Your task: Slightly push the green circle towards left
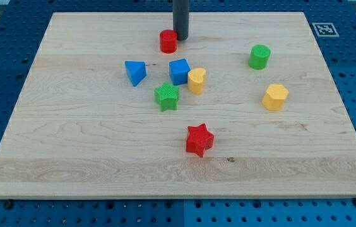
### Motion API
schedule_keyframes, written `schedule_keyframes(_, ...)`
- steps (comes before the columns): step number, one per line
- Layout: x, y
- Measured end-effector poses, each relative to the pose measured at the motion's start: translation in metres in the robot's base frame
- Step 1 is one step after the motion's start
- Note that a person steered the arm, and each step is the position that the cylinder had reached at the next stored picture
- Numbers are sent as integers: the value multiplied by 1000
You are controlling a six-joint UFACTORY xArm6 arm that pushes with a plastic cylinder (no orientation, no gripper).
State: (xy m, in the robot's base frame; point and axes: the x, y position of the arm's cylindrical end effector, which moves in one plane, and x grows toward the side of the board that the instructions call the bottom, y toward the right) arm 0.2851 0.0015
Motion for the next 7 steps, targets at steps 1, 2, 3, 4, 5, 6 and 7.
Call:
schedule_keyframes(1,9,-4)
schedule_keyframes(2,11,-26)
schedule_keyframes(3,12,-41)
schedule_keyframes(4,-4,8)
schedule_keyframes(5,-23,102)
schedule_keyframes(6,-10,207)
schedule_keyframes(7,46,256)
